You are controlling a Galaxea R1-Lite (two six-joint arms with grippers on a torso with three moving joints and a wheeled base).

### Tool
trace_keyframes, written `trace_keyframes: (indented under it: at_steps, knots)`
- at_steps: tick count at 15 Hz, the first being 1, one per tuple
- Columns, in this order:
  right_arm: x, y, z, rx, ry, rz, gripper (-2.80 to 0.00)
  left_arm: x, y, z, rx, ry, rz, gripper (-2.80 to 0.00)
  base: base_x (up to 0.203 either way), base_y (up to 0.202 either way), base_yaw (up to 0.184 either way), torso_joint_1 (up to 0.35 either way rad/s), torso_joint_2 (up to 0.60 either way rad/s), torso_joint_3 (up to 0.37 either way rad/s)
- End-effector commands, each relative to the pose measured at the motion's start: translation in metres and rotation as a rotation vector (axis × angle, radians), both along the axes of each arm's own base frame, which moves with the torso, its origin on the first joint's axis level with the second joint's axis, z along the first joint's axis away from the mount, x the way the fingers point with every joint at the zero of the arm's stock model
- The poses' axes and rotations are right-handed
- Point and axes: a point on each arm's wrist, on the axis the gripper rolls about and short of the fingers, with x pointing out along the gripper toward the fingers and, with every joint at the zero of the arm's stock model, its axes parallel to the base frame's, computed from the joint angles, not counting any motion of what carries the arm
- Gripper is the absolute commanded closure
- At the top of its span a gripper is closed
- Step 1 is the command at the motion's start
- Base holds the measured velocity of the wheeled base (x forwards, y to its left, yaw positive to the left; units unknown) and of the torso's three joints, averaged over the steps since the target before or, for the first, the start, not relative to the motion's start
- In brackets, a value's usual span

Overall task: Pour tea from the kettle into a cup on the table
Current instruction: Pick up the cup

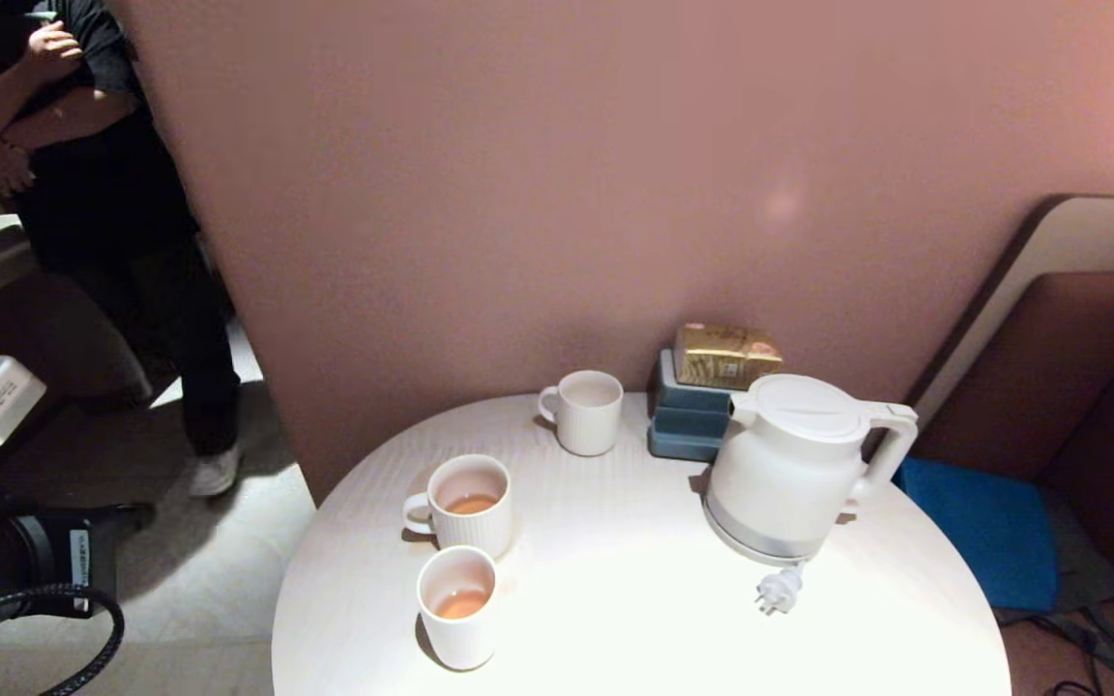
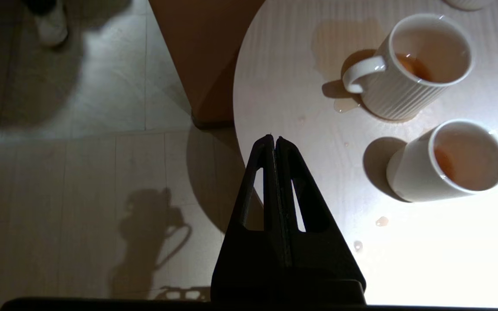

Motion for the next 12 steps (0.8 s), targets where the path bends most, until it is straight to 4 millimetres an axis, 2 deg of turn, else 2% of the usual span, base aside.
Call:
trace_keyframes:
  at_steps: [1,4,9,12]
  knots:
    - [0.000,0.000,0.000,-0.001,0.001,0.001,-2.80,-0.001,0.000,0.000,-0.001,-0.003,0.001,0.00,0.000,0.000,0.000,-0.281,0.55,0.266]
    - [0.000,0.000,0.000,-0.001,0.000,0.001,-2.80,-0.001,0.000,-0.001,0.001,0.000,0.001,0.00,0.000,0.000,0.000,-0.249,0.50,0.249]
    - [0.000,0.000,0.000,0.000,0.000,0.000,-2.80,-0.002,-0.001,-0.007,-0.009,0.000,-0.028,0.00,0.000,0.000,0.000,-0.048,0.10,0.049]
    - [0.000,0.000,0.000,0.000,0.000,0.001,-2.80,-0.002,-0.003,-0.029,-0.031,-0.047,-0.071,0.00,0.000,0.000,0.000,0.000,0.00,0.000]
